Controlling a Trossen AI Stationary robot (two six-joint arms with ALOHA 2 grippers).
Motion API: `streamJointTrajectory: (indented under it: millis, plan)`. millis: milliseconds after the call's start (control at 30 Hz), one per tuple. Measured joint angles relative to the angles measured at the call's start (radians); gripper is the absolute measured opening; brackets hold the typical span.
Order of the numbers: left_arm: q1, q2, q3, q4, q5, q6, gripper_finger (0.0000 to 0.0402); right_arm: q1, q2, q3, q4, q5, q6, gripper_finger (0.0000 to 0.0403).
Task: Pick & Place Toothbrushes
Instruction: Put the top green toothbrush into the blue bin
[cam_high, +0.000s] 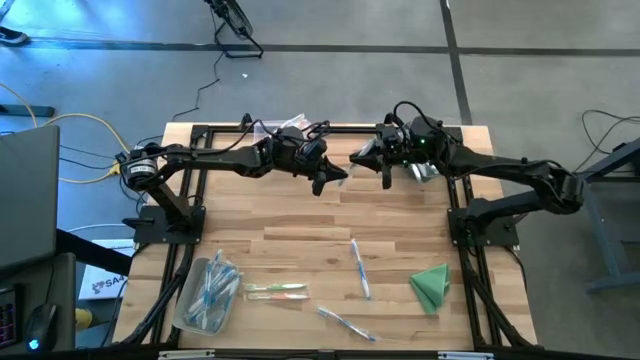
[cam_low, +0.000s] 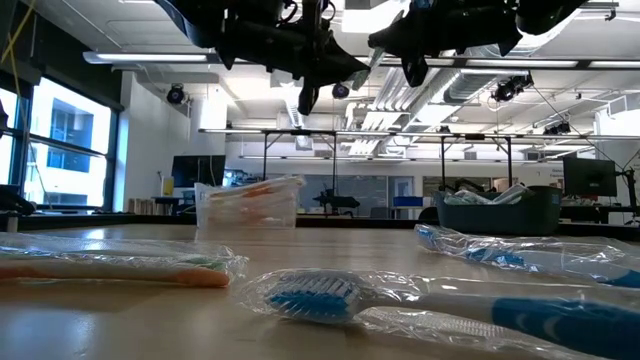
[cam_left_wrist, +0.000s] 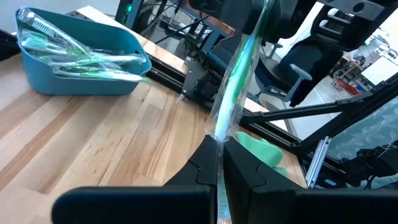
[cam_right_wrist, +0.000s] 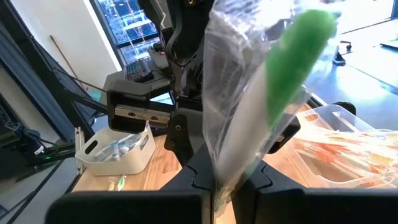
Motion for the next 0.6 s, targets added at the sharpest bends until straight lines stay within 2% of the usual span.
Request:
streamJointTrajectory:
  millis: [367,467,600]
  plan:
    - [0.0,0.0,0.0,0.0,0.0,0.0,0.0003,0.0,0.0,0.0,-0.001,0.001,0.0,0.0015]
    - [0.0,0.0,0.0,0.001,0.0,-0.001,0.0018,0.0,0.0,0.0,0.0,-0.002,0.0,0.0015]
    - [0.0,0.0,0.0,0.0,-0.019,-0.004,0.0059,0.0,0.0,0.0,0.0,-0.003,-0.001,0.0015]
